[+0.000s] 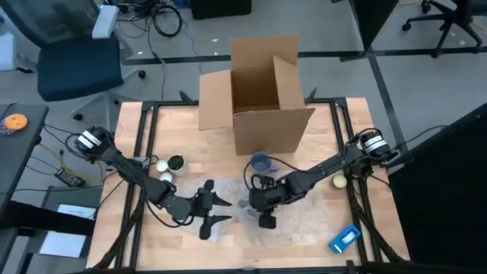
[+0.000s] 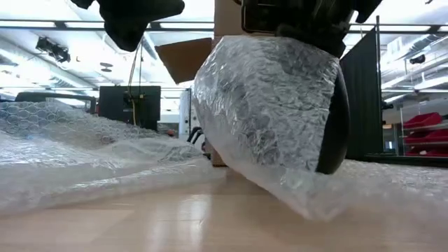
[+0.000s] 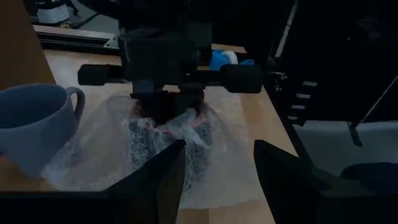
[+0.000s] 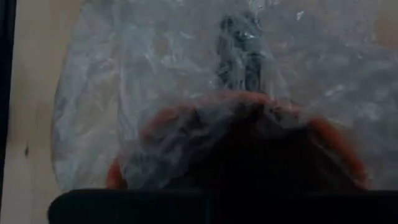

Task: Wrap mug
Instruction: Wrap the black mug with the top bubble wrap

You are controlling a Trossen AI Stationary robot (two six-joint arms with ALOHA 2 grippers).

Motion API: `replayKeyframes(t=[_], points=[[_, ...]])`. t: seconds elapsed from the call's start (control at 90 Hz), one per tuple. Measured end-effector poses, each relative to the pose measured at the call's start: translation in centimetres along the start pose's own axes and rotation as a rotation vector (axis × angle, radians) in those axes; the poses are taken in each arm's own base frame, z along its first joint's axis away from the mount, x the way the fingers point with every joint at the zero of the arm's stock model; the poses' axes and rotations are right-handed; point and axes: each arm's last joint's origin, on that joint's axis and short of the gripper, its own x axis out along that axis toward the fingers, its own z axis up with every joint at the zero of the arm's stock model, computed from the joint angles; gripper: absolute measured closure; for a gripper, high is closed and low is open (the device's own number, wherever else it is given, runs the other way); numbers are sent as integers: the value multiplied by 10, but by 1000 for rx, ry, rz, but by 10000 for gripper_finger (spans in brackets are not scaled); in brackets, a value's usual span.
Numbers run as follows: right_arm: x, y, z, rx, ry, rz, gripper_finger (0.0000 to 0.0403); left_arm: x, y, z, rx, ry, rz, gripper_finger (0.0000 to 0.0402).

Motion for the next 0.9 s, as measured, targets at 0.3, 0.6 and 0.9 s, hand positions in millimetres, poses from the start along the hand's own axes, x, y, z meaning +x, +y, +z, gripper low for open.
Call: replayKeyframes(t=[0.3,0.6,0.9], points=[[-9,10,7,-49,0,17,403,0,0,0,0,0,0,229],[-45,32,26,-88,2,-51,403,0,0,0,0,0,0,229],[-63,54,32,-152,-79,-65,403,0,0,0,0,0,0,229]])
